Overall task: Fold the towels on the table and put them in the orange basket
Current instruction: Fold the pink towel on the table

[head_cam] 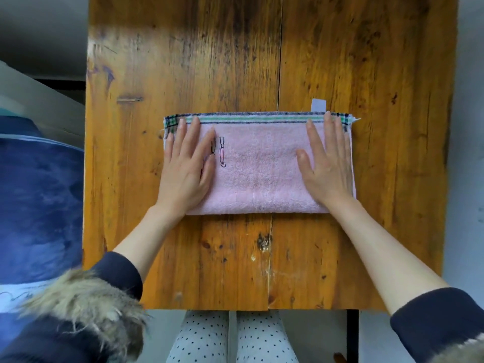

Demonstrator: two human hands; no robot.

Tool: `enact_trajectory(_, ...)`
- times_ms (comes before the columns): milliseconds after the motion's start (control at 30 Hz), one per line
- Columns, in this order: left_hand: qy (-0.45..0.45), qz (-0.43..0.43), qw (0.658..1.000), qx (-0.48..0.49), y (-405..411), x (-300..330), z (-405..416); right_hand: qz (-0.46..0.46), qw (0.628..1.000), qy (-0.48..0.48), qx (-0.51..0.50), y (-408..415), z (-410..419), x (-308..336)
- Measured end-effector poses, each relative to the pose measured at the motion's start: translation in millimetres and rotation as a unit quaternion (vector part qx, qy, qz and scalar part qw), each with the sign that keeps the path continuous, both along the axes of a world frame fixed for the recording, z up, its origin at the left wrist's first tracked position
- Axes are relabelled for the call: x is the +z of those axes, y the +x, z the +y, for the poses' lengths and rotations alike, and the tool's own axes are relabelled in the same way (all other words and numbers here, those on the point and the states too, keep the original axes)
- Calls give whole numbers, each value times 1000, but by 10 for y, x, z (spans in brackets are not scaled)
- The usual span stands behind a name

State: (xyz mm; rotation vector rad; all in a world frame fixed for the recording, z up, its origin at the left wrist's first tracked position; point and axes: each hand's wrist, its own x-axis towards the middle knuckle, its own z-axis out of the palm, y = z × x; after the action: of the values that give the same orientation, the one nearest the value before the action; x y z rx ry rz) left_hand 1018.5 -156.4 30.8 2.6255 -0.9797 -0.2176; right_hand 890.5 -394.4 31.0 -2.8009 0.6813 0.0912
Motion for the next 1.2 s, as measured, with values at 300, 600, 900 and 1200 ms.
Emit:
enact_trajectory(300,-43,134,924,355,-24,198,388,-24,998,-1,65,100,754,89)
enact_trajectory(600,40,185,914,359,90,285,207,36,998,-32,32,146,861,-29)
enact_trajectory(900,-64,230,900,364,713,495,284,88,996,-26,2,638,1105,44)
enact_trajectory(1200,-59,389,859,328,1054,834,405,50,998,-21,-28,698,1095,9)
